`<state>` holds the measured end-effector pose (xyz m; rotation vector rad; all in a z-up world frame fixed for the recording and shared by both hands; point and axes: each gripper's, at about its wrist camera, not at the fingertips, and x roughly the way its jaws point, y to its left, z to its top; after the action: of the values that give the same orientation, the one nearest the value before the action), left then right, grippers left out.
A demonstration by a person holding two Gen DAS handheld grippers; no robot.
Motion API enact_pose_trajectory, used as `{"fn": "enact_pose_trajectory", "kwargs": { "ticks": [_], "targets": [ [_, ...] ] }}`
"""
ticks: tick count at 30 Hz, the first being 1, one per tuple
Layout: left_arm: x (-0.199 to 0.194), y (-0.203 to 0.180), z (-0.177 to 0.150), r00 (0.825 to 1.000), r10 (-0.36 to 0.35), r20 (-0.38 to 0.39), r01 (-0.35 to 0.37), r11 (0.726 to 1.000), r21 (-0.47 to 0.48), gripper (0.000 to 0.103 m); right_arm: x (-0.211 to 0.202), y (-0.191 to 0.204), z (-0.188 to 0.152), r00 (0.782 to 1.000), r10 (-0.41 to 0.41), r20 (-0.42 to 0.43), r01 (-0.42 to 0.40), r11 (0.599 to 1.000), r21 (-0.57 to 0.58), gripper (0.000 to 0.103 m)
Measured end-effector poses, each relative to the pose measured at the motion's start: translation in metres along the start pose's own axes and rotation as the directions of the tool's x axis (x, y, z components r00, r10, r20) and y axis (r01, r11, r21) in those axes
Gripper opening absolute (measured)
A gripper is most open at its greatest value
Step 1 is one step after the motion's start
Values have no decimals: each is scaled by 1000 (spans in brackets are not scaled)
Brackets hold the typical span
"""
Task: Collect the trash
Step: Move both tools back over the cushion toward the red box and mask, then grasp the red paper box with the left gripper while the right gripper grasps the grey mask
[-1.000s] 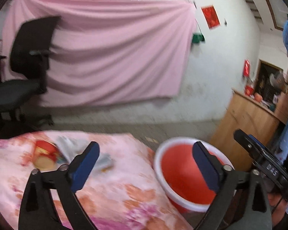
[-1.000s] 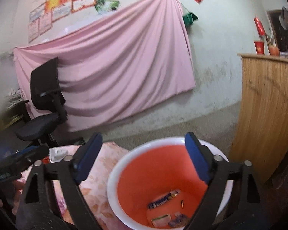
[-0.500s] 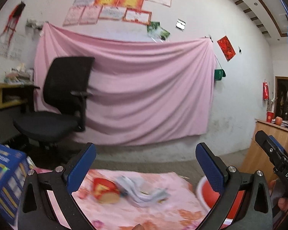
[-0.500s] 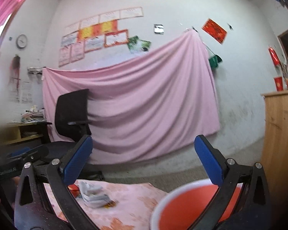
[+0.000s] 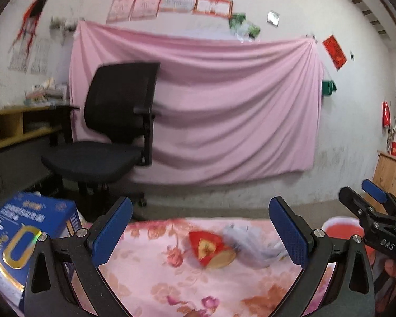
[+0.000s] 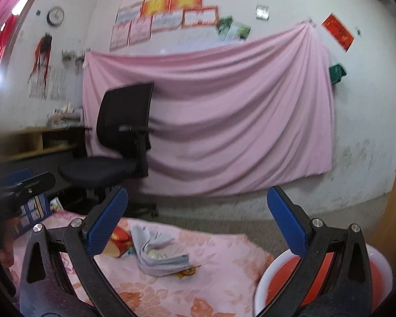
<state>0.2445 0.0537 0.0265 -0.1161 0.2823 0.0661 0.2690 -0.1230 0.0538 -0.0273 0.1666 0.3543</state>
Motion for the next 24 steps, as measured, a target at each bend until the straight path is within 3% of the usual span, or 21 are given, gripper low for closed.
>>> {"fn": "enact_pose_trajectory", "kwargs": {
  "ticks": [7, 10, 14, 18, 20, 24],
  "targets": [
    [40, 5, -22, 975, -30, -221, 31, 1000, 2, 101, 49, 3, -20, 970, 77, -229, -73, 997, 26, 103],
    [54, 4, -28, 956, -49, -291, 49, 999, -7, 98, 67, 8, -32, 940, 108, -324, -107, 994, 21, 103],
    [77, 8, -36, 913, -98, -396, 87, 995, -47, 86, 84, 12, -40, 896, 165, -412, -170, 985, 26, 89],
    [99, 21, -42, 865, -171, -472, 114, 982, -148, 73, 93, 13, -47, 858, 203, -472, -208, 977, 44, 75],
    [107, 27, -45, 847, -208, -490, 119, 971, -207, 72, 101, 15, -50, 837, 219, -502, -225, 973, 49, 72],
    [113, 35, -46, 827, -267, -495, 133, 948, -289, 72, 112, 24, -56, 786, 252, -564, -271, 961, 52, 68]
  ]
}}
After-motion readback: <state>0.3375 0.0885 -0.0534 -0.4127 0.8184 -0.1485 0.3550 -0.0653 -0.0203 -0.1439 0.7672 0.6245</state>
